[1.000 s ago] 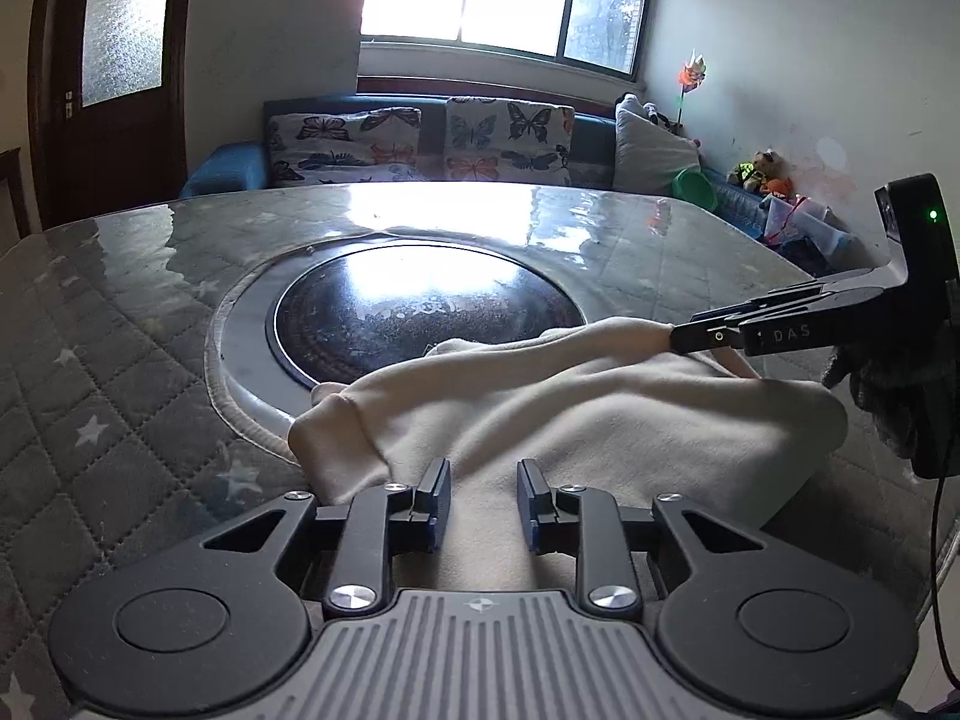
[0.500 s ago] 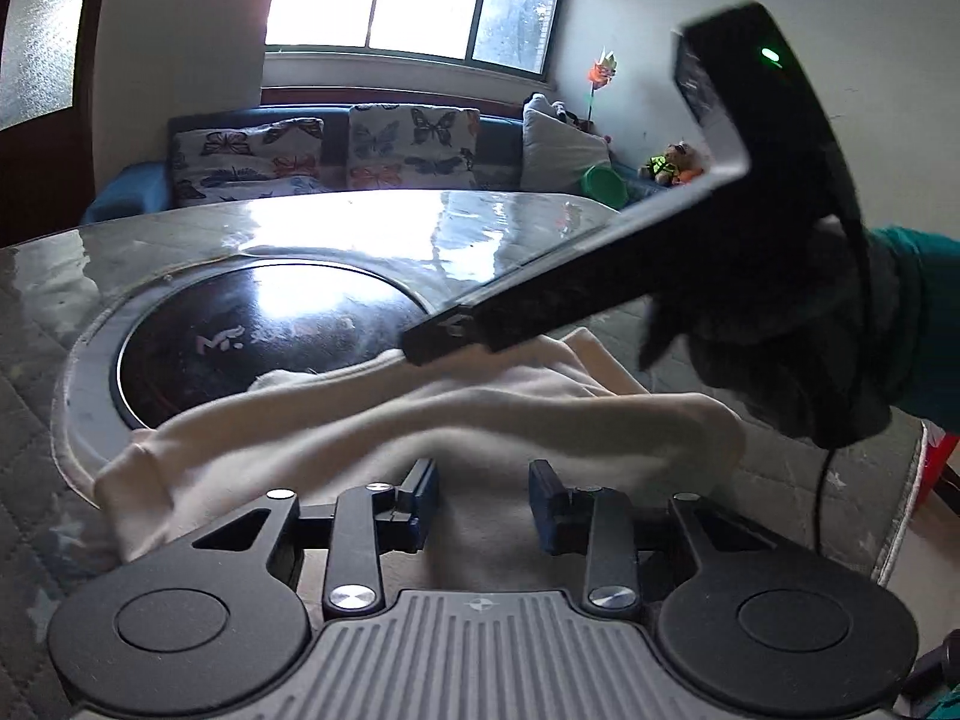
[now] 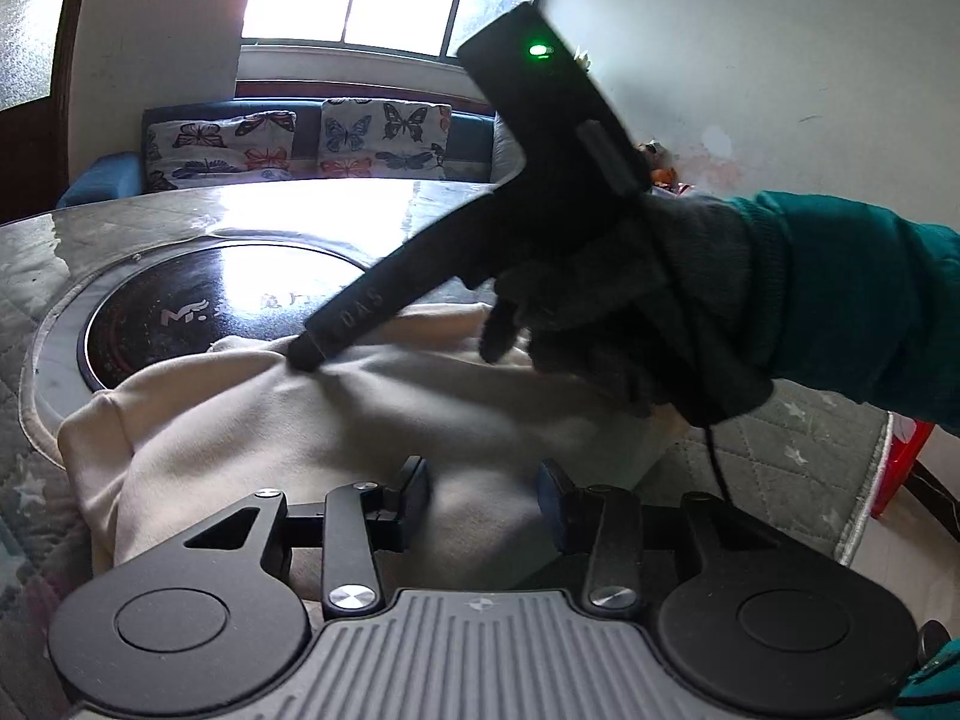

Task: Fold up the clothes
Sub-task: 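Release the hem and press the folded shirt flat with both grippers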

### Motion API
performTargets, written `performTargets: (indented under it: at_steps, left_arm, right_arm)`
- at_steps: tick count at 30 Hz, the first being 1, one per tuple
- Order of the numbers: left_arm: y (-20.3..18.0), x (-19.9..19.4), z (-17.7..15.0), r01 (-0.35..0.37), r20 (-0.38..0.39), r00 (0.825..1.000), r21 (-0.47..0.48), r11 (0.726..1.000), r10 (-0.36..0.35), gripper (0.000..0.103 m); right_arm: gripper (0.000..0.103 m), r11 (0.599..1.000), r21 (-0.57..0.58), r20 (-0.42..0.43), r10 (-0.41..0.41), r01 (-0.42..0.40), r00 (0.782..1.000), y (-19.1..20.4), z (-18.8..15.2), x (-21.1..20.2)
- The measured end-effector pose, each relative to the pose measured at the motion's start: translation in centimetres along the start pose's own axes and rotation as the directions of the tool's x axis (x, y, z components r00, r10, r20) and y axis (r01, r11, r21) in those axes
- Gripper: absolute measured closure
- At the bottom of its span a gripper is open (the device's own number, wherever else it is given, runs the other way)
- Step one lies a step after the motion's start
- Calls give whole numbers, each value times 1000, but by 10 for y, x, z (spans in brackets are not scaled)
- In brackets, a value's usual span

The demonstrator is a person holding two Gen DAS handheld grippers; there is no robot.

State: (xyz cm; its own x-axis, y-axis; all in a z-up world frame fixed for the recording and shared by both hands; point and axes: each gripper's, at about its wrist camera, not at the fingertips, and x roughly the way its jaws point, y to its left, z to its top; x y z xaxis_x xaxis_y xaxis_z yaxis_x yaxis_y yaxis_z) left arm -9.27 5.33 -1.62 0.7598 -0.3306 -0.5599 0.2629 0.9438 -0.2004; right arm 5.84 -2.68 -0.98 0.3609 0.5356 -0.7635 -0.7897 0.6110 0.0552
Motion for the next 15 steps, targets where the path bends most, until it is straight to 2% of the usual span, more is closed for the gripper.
performTargets:
  at_steps: [8, 11, 15]
  left_arm:
    - [-13, -11, -7, 14, -3, 1000, 16, 1000, -14, 54]
    - [-13, -15, -1, 19, 0, 1000, 26, 999, -19, 54]
    - [-10, -18, 14, 12, 40, 999, 23, 1000, -13, 54]
  right_arm:
    - [54, 999, 38, 8, -13, 12, 1000, -10, 5, -2]
    - [54, 999, 51, 36, -21, 19, 999, -16, 3, -18]
    - [52, 997, 54, 61, -50, 47, 997, -27, -6, -45]
